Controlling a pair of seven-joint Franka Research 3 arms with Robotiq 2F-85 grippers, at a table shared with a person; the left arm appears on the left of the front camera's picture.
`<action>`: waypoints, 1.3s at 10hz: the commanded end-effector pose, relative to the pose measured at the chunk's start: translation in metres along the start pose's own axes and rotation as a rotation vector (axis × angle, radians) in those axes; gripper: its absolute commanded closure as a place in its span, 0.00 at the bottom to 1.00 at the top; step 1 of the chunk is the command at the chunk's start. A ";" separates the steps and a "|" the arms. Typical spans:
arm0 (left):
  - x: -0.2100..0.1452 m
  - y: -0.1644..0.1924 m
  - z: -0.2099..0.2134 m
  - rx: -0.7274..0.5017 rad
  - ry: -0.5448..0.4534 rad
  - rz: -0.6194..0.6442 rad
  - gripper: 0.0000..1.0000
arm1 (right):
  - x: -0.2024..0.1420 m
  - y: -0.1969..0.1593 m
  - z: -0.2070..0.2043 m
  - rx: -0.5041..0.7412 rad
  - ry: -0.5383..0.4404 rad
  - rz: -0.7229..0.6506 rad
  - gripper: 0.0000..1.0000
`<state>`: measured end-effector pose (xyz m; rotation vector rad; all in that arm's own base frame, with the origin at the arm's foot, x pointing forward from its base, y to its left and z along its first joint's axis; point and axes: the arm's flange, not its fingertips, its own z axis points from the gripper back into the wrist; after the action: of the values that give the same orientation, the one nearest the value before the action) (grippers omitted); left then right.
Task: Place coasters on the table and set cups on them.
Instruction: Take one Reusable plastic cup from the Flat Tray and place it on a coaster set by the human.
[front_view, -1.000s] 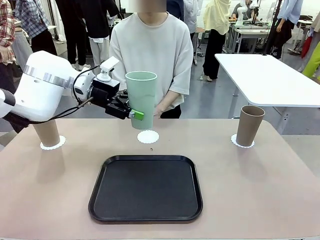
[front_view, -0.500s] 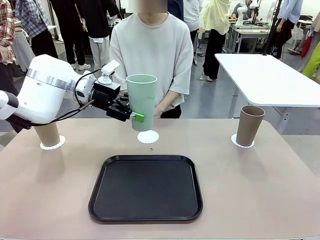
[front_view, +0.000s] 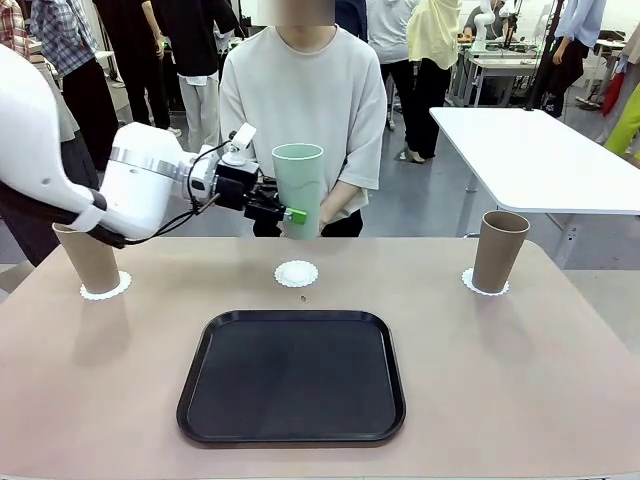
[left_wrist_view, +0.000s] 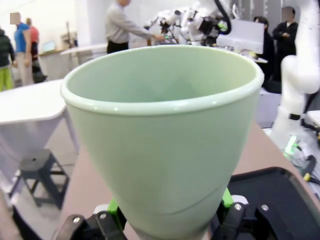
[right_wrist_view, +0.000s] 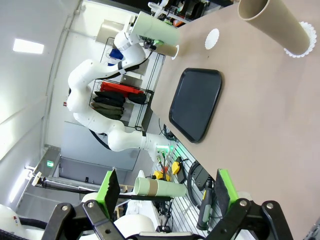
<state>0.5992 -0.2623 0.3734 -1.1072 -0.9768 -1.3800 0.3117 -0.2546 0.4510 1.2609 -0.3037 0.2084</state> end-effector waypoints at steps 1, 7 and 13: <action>-0.003 0.040 -0.010 0.024 -0.006 -0.031 0.18 | 0.000 0.000 0.000 0.000 -0.003 0.002 0.00; -0.019 0.048 -0.005 0.050 0.013 -0.027 0.18 | 0.000 0.000 0.000 0.000 -0.003 0.002 0.00; -0.057 0.051 0.011 0.001 0.043 -0.093 0.18 | 0.000 0.000 0.000 0.000 -0.003 0.002 0.00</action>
<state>0.6520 -0.2487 0.3244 -1.0348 -1.0000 -1.4336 0.3117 -0.2545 0.4510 1.2608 -0.3035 0.2084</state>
